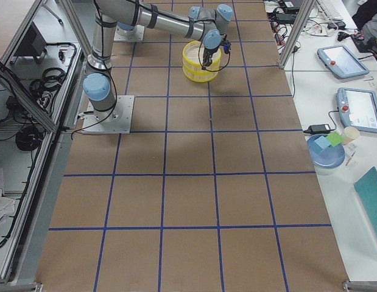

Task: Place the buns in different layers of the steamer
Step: 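Lift the dark brown bun with the left gripper while the right gripper releases the steamer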

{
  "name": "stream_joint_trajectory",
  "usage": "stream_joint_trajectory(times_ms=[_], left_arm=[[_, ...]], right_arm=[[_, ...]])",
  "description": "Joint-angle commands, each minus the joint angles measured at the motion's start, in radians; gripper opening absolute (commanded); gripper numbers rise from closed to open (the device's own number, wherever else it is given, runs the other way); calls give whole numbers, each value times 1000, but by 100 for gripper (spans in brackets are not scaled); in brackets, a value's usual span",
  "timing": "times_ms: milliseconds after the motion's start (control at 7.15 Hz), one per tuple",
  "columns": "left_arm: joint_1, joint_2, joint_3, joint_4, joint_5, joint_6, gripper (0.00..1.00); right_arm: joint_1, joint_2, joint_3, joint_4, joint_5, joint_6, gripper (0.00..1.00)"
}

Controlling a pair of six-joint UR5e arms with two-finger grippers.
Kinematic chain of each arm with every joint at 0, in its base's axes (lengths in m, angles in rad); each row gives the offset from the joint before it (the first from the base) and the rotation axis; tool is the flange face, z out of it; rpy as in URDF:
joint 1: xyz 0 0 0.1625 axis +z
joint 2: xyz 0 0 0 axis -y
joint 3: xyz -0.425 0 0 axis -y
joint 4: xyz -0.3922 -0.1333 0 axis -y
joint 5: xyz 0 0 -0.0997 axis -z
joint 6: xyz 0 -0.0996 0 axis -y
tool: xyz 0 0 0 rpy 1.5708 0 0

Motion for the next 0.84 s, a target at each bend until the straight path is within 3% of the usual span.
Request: stream_joint_trajectory(times_ms=[0, 280, 420, 699], left_arm=[[-24, 18, 5, -2, -30, -60, 0], [-94, 38, 11, -1, -79, -172, 0], [-160, 55, 13, 2, -85, -242, 0], [-331, 66, 13, 71, -105, -456, 0]], right_arm=[[-2, -97, -13, -8, 1, -6, 100], [-26, -284, -25, 46, -3, -5, 100], [-46, -375, -55, 150, -5, -5, 100], [-85, -420, -199, 321, 1, -6, 100]])
